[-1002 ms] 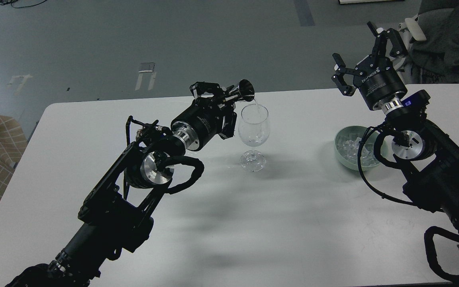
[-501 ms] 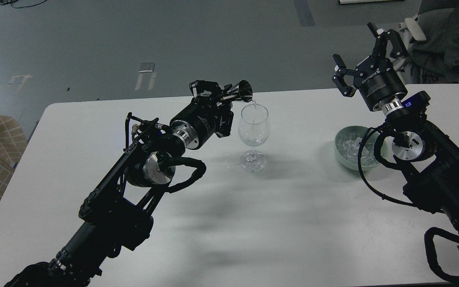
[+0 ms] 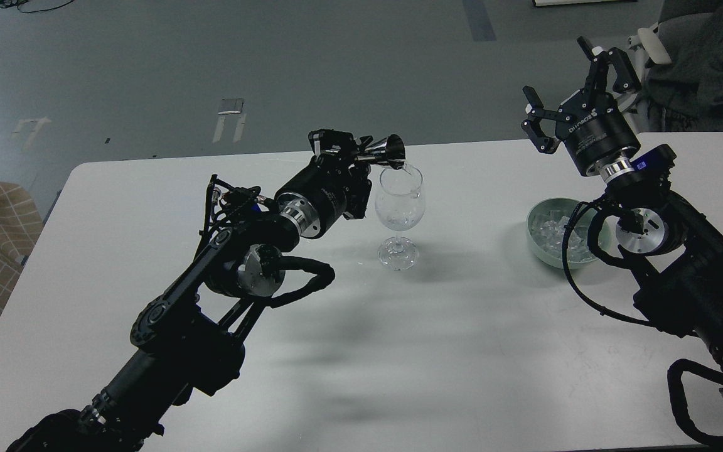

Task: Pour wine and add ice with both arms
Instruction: 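Tilt the jigger over the wine glass rim with the left gripper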

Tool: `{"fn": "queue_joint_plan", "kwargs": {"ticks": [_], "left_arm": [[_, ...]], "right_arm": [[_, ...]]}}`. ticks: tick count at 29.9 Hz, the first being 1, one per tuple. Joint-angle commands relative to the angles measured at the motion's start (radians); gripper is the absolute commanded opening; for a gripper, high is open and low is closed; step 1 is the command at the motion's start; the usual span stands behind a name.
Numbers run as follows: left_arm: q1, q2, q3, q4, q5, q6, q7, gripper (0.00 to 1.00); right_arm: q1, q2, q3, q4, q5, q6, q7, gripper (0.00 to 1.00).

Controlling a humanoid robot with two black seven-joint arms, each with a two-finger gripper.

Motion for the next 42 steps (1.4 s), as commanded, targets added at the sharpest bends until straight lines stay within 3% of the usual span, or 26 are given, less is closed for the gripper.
{"fn": "queue_joint_plan", "kwargs": {"ticks": [1,27,42], "left_arm": [[-0.004,0.000,0.001,0.000,0.004,0.000,0.000,0.00],[-0.019,0.000,0.030,0.000,0.183,-0.021,-0.014,0.00],[-0.018,0.006,0.061,0.004,0.352,-0.063,-0.055,0.00]], "right_arm": [[0.000,0.000,0.001,0.002,0.000,0.000,0.000,1.00],[0.000,0.003,0.001,0.002,0.000,0.000,0.002,1.00],[0.000,0.008,0.001,0.002,0.000,-0.002,0.002,1.00]]}}
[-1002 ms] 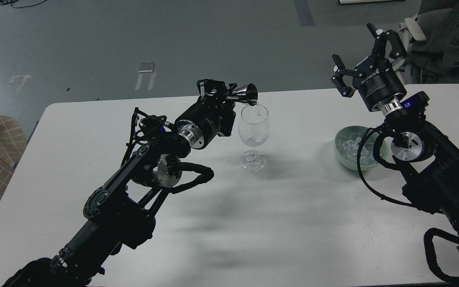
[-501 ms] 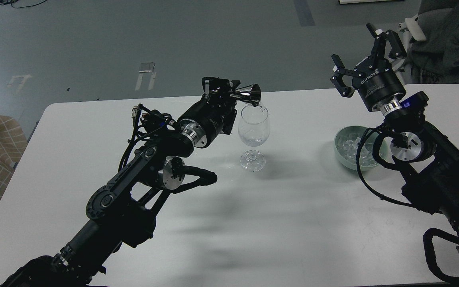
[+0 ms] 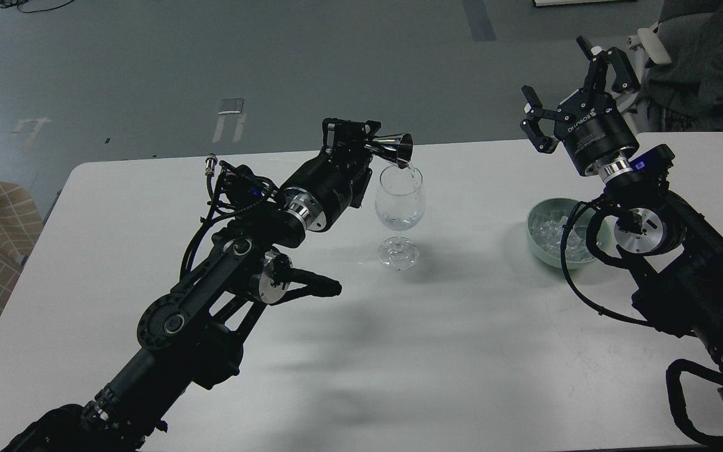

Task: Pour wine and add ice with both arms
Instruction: 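Tilt the jigger over the wine glass rim with the left gripper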

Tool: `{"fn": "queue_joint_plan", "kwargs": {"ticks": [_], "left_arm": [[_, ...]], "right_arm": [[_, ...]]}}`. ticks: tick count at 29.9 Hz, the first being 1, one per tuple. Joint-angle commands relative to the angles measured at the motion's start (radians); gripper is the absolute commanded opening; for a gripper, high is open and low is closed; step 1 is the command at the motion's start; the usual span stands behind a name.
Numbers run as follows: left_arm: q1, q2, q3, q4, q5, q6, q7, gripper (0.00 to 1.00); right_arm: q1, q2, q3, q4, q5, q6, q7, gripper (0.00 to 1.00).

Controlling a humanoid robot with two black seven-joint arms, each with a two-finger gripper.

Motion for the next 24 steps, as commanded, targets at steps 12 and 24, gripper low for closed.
{"fn": "queue_joint_plan", "kwargs": {"ticks": [12,24], "left_arm": [[-0.040,0.013,0.031,0.067,0.140,0.000,-0.039,0.00],[-0.046,0.062,0.058,0.063,0.198,-0.005,-0.060,0.00]], "right_arm": [[0.000,0.006,0.000,0.000,0.000,0.000,0.000,1.00],[0.000,0.012,0.000,0.000,0.000,0.000,0.000,1.00]]}}
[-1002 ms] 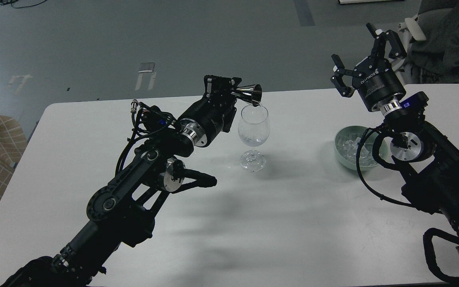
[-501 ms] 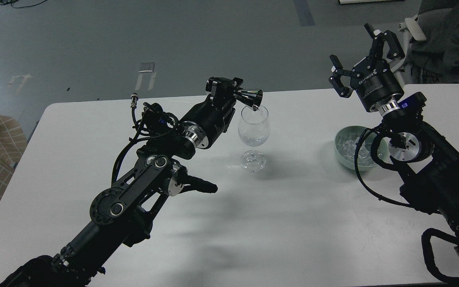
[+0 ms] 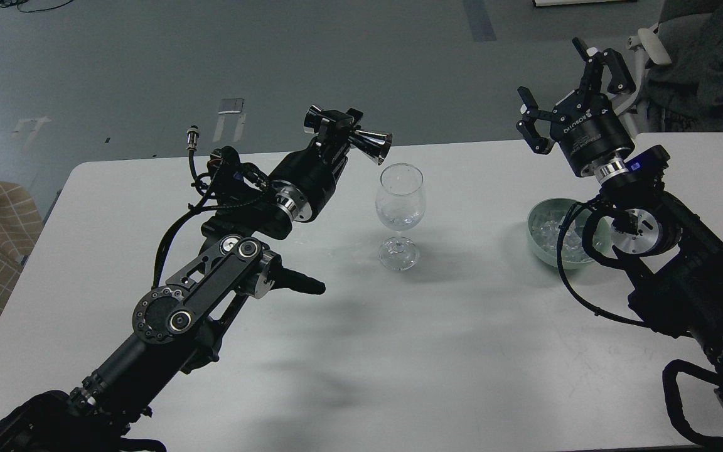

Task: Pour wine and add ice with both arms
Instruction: 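Tilt the jigger over the wine glass rim with the left gripper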

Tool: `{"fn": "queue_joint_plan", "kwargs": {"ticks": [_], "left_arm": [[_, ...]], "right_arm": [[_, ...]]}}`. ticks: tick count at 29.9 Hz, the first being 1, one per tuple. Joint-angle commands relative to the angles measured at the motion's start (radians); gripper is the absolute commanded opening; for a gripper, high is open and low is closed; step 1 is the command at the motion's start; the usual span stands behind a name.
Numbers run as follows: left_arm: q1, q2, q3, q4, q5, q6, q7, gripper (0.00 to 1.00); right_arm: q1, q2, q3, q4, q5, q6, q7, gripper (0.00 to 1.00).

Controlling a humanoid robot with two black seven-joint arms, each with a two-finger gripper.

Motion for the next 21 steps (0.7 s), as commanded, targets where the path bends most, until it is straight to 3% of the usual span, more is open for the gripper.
{"fn": "queue_joint_plan", "kwargs": {"ticks": [1,12,21], "left_arm": [[-0.003,0.000,0.040,-0.013,0.002,-0.002,0.000,0.00],[-0.034,-0.004,0.052,-0.042,0.017,-0.005,0.016,0.00],[-0.037,-0.003,0.077,-0.042,0.184,-0.002,0.043,0.00]], "right_arm": [[0.000,0.001,0.000,0.000,0.000,0.000,0.000,1.00],[-0.002,0.000,0.000,0.000,0.000,0.000,0.000,1.00],[0.000,0.000,0.000,0.000,0.000,-0.002,0.000,1.00]]}}
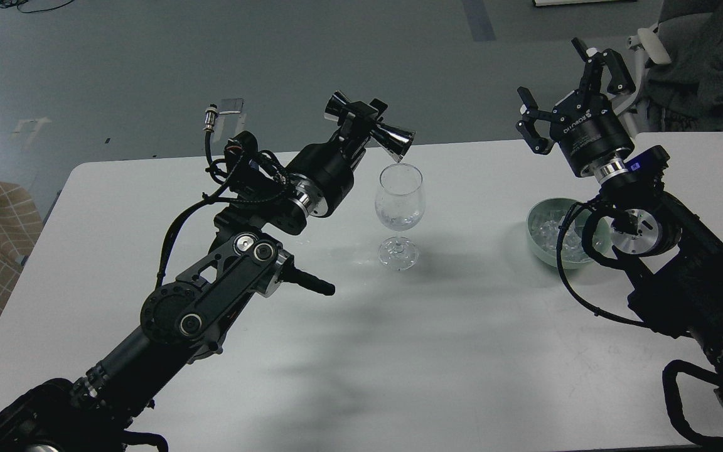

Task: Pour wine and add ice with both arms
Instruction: 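Tilt the jigger over the wine glass rim with the left gripper, then turn the jigger upright and move it back from the glass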

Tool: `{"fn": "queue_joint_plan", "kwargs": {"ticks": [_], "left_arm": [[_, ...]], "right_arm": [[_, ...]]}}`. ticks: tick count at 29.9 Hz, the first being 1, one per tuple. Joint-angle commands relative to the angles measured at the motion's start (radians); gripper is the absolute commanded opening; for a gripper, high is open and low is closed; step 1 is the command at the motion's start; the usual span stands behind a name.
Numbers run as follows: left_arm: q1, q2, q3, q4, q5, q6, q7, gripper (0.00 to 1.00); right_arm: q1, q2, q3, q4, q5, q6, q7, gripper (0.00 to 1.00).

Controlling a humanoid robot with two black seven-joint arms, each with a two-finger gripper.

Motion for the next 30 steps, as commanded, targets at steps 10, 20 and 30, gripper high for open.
{"fn": "queue_joint_plan", "kwargs": {"ticks": [10,20,30], "left_arm": [[-0.004,-0.020,-0.150,-0.055,-0.463,0.014,0.079,0.00],[0.099,-0.019,-0.486,-0.176,-1.019,0.016,0.110,0.00],[0.390,-0.057,-0.811,-0.198,-1.091,0.013,0.151,0.00]], "right_arm": [[0.001,-0.009,0.003,0.000,0.000,0.000,0.000,1.00],[-0.001,-0.003,0.002,0.002,0.000,0.000,0.000,1.00],[-0.001,-0.003,0.002,0.002,0.000,-0.002,0.000,1.00]]}}
